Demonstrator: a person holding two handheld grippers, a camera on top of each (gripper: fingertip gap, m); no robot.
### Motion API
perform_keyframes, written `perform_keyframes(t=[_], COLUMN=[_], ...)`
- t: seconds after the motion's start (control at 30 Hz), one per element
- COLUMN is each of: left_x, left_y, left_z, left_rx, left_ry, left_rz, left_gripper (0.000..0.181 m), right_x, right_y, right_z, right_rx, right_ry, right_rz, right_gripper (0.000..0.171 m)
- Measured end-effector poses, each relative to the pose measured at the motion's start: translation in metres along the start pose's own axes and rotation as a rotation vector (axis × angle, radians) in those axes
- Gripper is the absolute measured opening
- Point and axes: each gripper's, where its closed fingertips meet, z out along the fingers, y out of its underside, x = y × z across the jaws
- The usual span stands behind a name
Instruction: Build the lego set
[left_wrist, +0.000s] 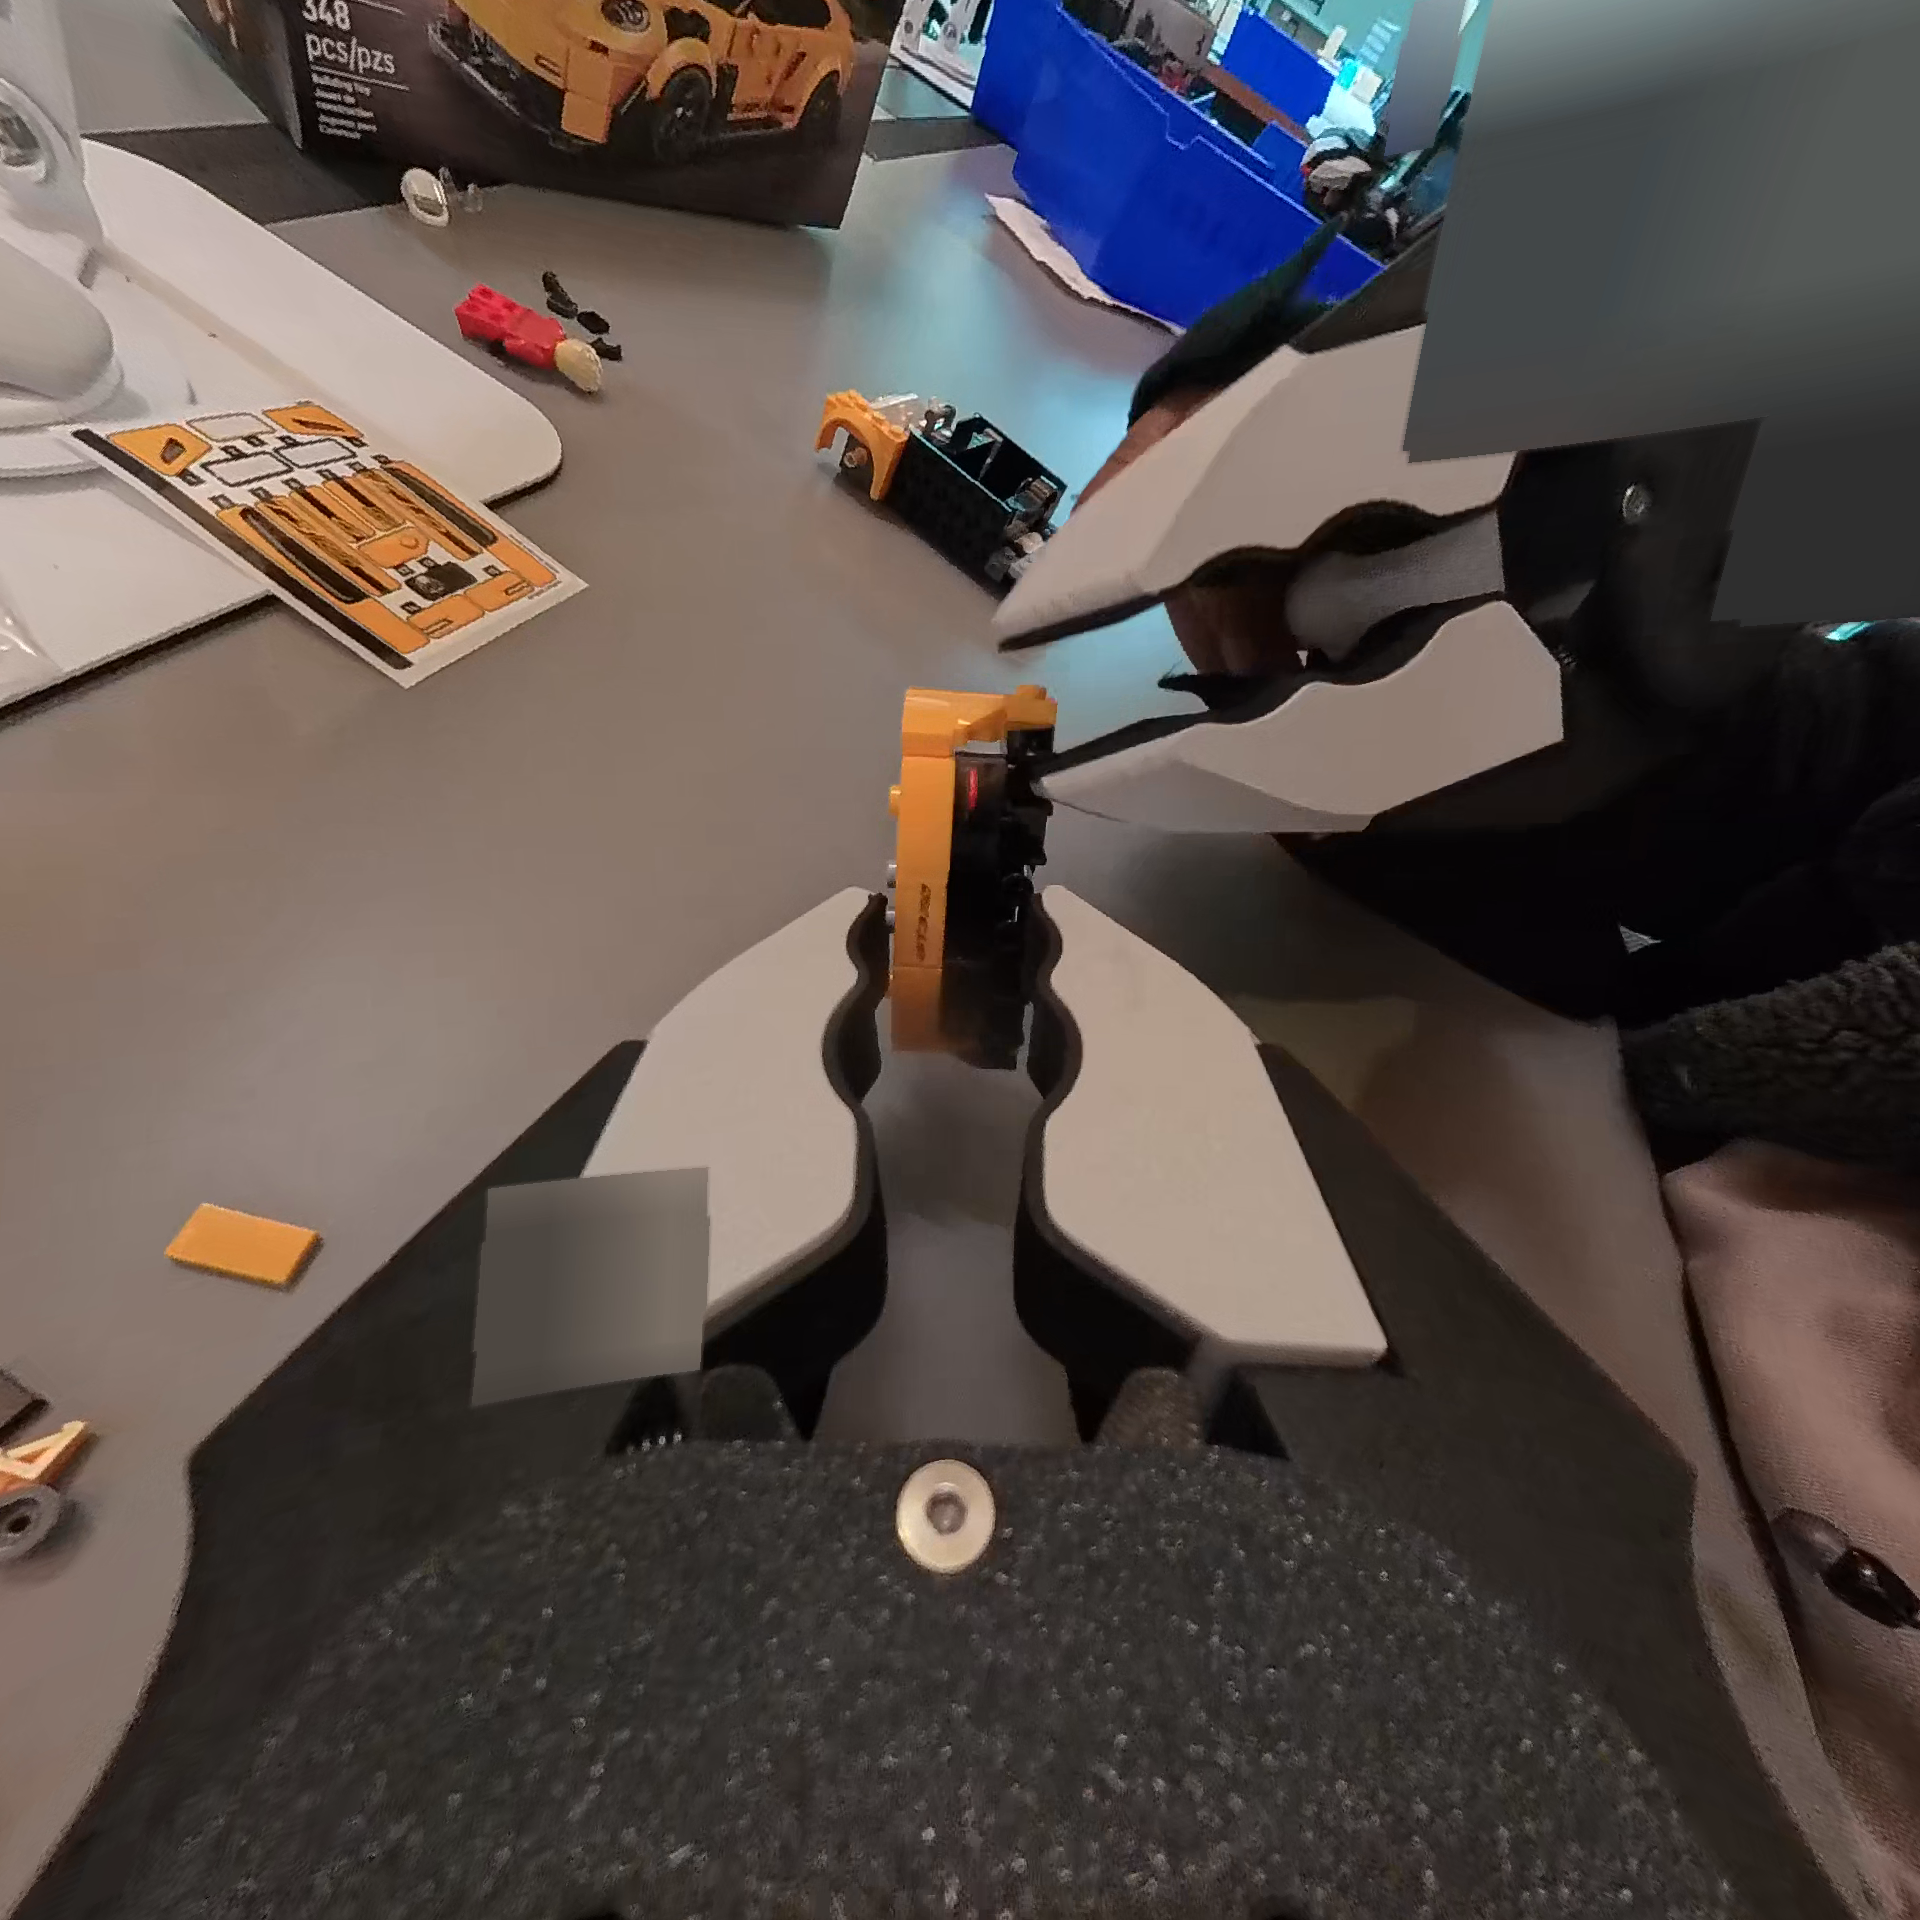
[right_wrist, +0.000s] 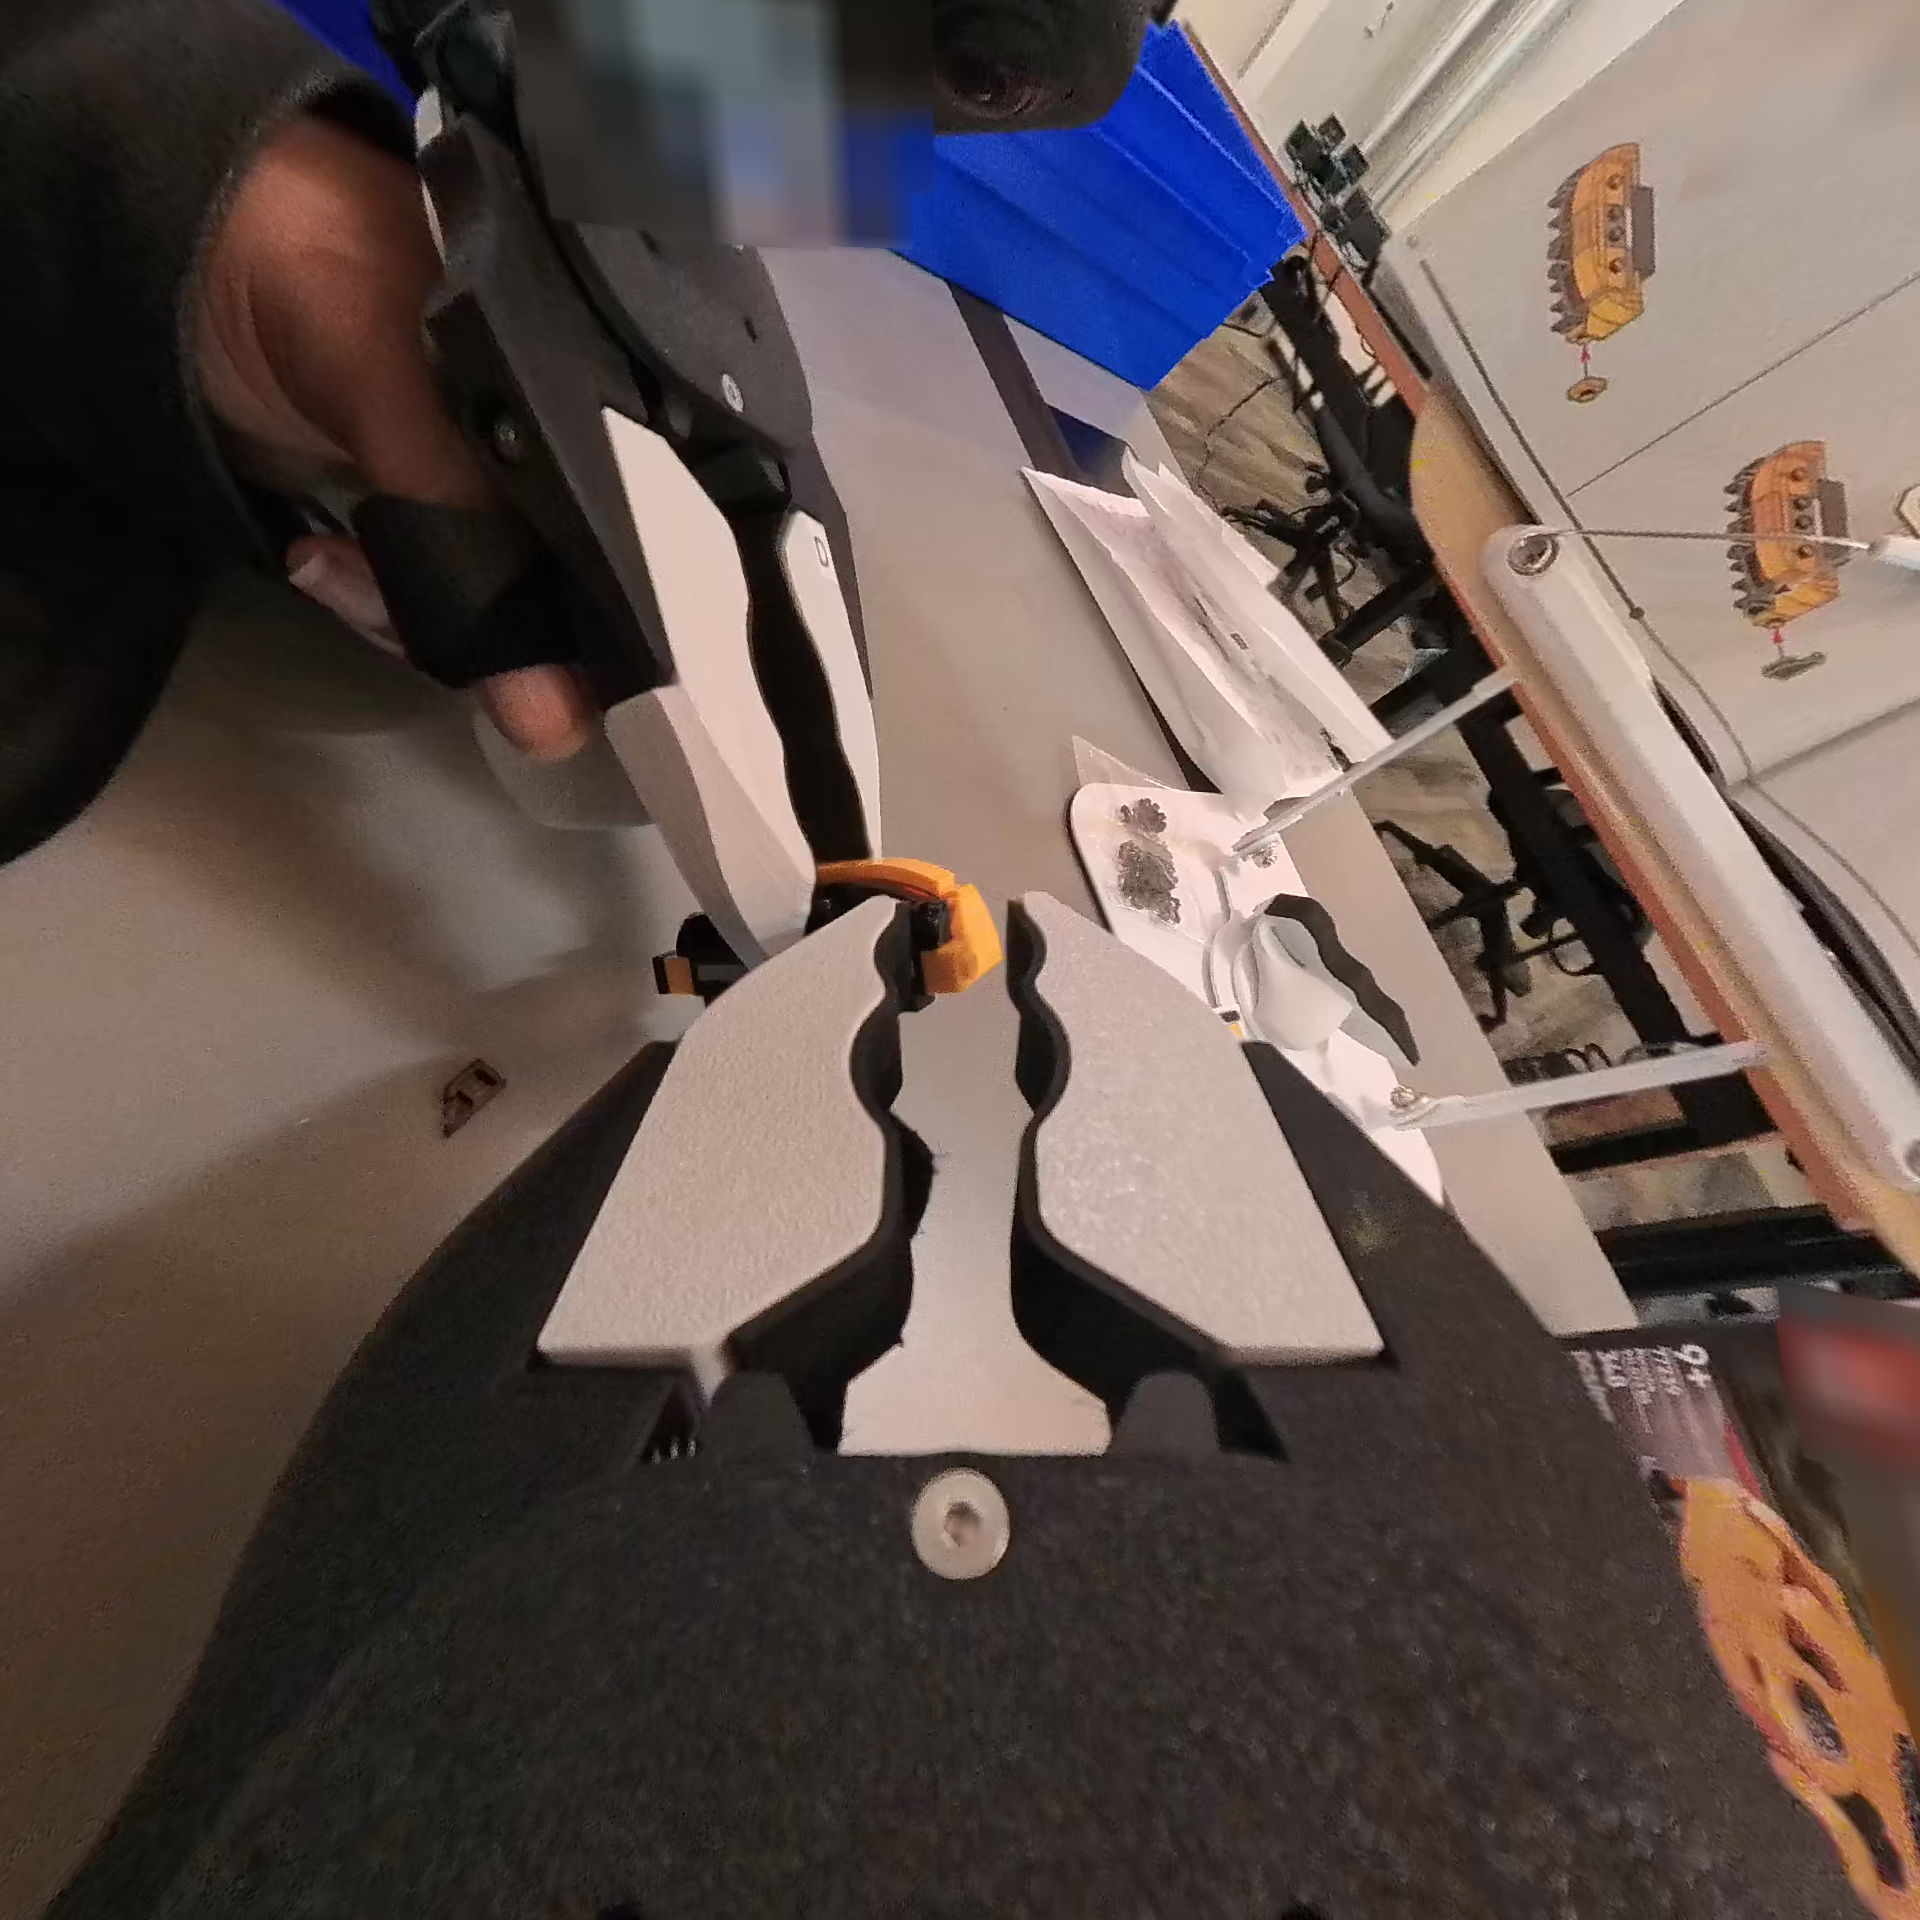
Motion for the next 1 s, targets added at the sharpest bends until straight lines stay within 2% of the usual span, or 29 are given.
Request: perform_keyframes(t=[0.03,0.2,0.47,0.63,1.0], left_x=[0.0,0.007,0.032,0.036,0.038], left_y=[-0.001,-0.012,-0.042,-0.049,-0.049], left_z=[0.0,-0.004,-0.022,-0.029,-0.026], left_rx=[0.004,0.094,0.36,0.427,0.395], left_ry=[0.002,0.036,0.007,-0.047,-0.172], left_rz=[-0.003,0.064,0.496,0.624,0.798], left_gripper=[0.025,0.025,0.025,0.025,0.025], right_x=[0.0,0.004,0.014,0.01,0.002], right_y=[-0.003,-0.016,-0.05,-0.054,-0.053], right_z=[-0.002,-0.011,-0.044,-0.05,-0.046], right_rx=[0.021,0.109,0.405,0.427,0.394], right_ry=[-0.01,-0.01,-0.061,-0.092,-0.086], right_rz=[0.018,0.046,0.192,0.209,0.187], right_gripper=[0.018,0.02,0.025,0.026,0.022])
